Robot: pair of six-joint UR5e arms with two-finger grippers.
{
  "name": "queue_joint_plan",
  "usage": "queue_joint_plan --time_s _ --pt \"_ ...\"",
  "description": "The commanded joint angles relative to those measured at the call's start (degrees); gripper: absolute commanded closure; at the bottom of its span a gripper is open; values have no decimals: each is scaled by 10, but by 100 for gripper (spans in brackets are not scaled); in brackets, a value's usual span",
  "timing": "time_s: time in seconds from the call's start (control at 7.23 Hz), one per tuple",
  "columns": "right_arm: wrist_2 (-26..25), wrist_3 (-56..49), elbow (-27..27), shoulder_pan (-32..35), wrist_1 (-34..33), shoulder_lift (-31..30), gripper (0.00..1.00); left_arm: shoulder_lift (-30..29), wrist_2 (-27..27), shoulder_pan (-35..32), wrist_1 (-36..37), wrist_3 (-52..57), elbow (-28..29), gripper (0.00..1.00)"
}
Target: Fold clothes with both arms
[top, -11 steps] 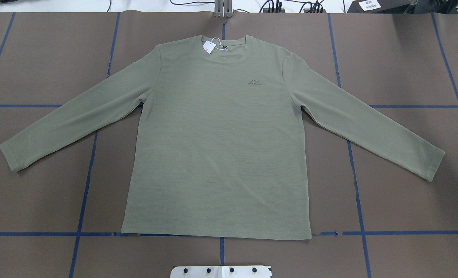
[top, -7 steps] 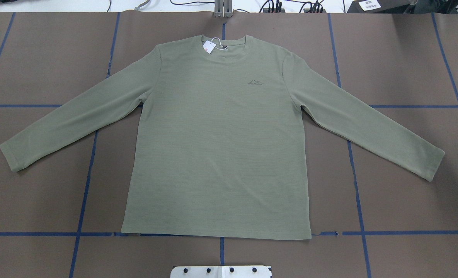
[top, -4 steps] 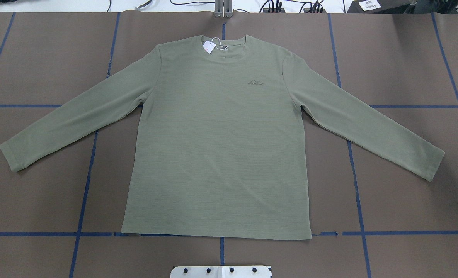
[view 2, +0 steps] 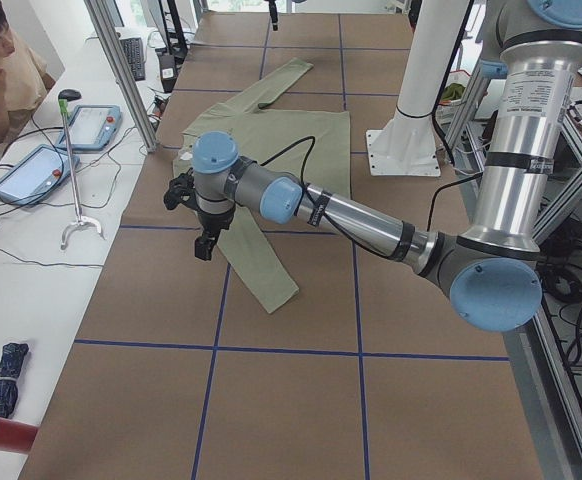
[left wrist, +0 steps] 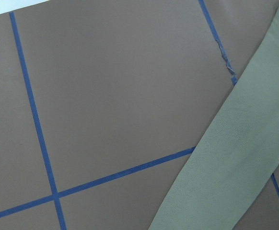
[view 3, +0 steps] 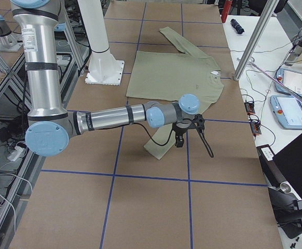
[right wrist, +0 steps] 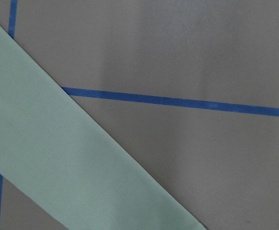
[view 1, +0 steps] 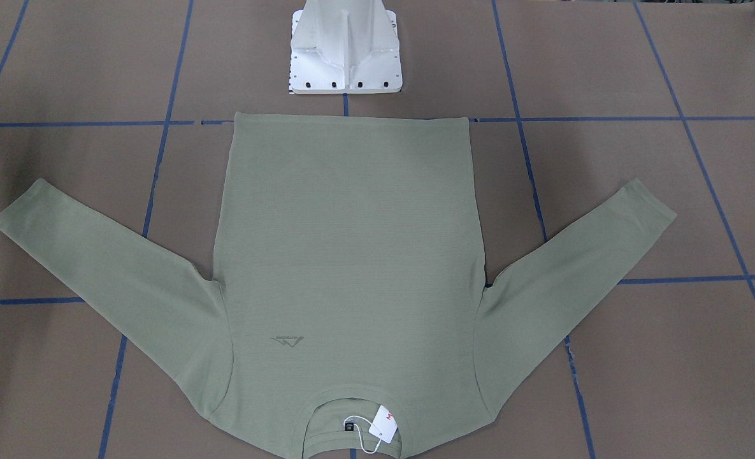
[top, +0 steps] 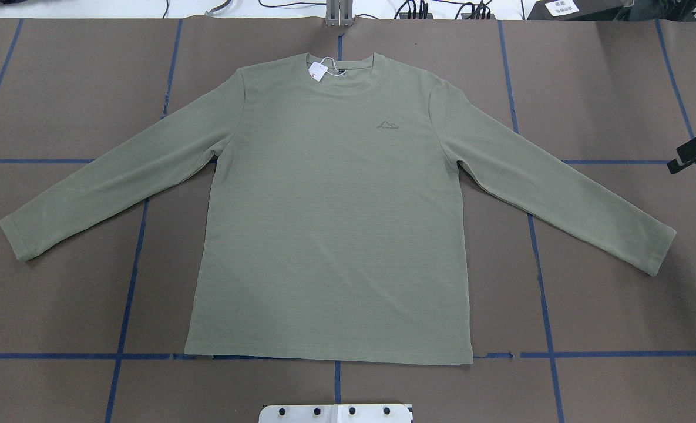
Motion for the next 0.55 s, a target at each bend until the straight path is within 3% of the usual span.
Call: queue_joint_plan --time_s 0.0,0.42 --pt "-63 188 -27 -84 192 -59 5 3 -15 3 -19 0 1 0" --pt "-69 293 -98 -90 302 -71 15 4 -16 3 -30 -1 1 0"
